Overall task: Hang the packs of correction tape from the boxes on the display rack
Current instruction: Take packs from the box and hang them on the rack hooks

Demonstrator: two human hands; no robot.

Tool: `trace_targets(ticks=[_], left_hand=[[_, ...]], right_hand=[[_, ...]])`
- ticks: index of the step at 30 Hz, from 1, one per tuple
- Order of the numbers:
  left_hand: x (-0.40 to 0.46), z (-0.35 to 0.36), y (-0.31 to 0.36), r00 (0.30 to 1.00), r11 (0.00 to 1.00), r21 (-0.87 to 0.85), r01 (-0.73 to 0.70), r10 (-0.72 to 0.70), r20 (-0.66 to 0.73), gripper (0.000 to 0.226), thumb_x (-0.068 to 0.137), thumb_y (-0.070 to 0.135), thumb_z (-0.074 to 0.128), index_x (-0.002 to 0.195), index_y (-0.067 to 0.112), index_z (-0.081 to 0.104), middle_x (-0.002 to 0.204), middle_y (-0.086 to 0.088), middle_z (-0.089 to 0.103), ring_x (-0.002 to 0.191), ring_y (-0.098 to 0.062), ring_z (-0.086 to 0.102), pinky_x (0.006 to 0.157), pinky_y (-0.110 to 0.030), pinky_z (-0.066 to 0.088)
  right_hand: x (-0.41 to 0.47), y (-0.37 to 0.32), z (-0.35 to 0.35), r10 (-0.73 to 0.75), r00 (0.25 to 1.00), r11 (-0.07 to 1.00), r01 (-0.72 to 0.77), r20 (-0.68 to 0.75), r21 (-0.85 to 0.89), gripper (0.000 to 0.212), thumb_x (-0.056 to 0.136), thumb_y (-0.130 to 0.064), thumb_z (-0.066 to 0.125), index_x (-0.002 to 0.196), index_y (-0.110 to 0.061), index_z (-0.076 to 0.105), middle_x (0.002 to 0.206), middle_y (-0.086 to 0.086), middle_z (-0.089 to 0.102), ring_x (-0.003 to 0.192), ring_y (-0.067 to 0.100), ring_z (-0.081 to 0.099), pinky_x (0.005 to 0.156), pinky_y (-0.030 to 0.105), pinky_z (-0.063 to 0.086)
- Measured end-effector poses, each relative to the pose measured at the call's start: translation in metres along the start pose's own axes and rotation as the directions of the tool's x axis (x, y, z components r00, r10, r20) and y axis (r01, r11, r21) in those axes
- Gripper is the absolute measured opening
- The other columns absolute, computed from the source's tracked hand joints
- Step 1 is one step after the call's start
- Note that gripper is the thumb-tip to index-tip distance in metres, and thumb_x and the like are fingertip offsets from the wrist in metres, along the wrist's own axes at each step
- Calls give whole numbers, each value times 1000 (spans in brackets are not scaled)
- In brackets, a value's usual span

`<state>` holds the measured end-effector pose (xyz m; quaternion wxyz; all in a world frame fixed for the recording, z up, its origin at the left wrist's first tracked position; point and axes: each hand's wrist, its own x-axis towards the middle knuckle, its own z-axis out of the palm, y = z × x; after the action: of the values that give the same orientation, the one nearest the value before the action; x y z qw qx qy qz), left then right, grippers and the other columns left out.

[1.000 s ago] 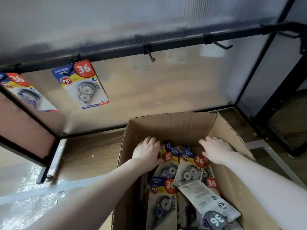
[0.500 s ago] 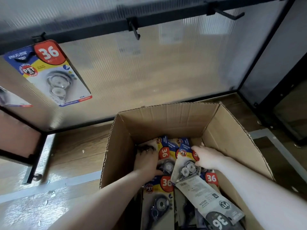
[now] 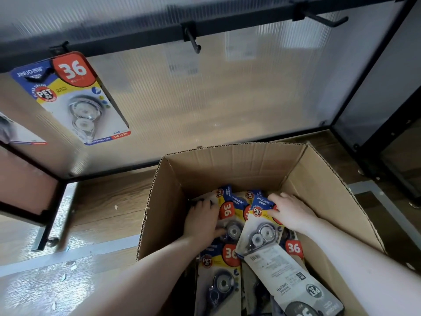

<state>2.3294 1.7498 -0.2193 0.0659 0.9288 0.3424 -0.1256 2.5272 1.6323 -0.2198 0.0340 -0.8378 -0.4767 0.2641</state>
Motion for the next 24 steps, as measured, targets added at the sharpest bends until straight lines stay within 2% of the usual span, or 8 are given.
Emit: trace_targets(ticks=[2,4,8,14,17,20,22,24], left_hand=[[8,-4,-4,996,989,-146,-18,5,-86,53,90,47,51,132,16,41,133,-5,43,121,-21,41,96,-33,38],[20,-9,-10,996,969,-238,-64,46,-81,50,92,36,51,137,19,37,140,-3,39,126,-20,38,100,-33,37],[39,-7,-22,983,977,-187,-106,132,132,68,88,34,60,145,23,25,144,-2,37,129,-23,37,103,-38,36],[54,-3,-26,963,964,-260,-46,112,244,87,80,36,69,147,35,13,143,-5,33,128,-27,37,103,-42,38],[63,-11,-22,938,985,-134,-112,149,312,98,76,38,73,145,42,4,139,-11,34,125,-31,39,98,-41,41],[70,-22,-11,922,981,72,-178,141,359,104,72,41,76,145,40,1,132,-13,41,113,-30,49,84,-38,48],[70,-29,-2,943,952,225,-206,132,307,100,71,43,76,145,32,9,125,-12,49,106,-28,55,74,-34,47],[69,-38,5,959,895,362,-259,195,205,86,74,39,74,140,23,22,122,-10,50,107,-27,54,72,-33,41]], right_hand=[[-1,-1,-2,-20,999,1000,19,-34,-20,36,95,-38,46,127,-22,45,122,4,52,109,23,50,86,34,44],[-2,0,-4,-27,999,999,26,-40,-35,34,95,-38,47,124,-21,46,119,4,53,107,22,51,83,34,44],[-4,2,-3,-34,998,999,33,-49,-27,33,95,-37,48,121,-18,48,118,3,54,106,22,52,81,33,43],[-4,1,-2,-40,998,998,37,-48,-55,32,96,-37,46,121,-16,47,118,4,55,106,22,54,81,34,45],[-3,1,-2,-42,998,996,39,-42,-75,31,96,-37,45,119,-16,47,117,5,56,105,23,54,78,33,43],[-4,0,-2,-43,998,996,39,-40,-85,30,96,-37,45,118,-16,47,116,5,56,104,23,54,76,32,42],[-6,0,-3,-50,998,996,47,-47,-74,30,96,-36,45,118,-16,47,115,4,56,102,22,54,74,31,42],[-9,0,-5,-59,997,997,56,-54,-55,29,96,-36,46,117,-17,48,114,3,57,101,20,55,73,30,42]])
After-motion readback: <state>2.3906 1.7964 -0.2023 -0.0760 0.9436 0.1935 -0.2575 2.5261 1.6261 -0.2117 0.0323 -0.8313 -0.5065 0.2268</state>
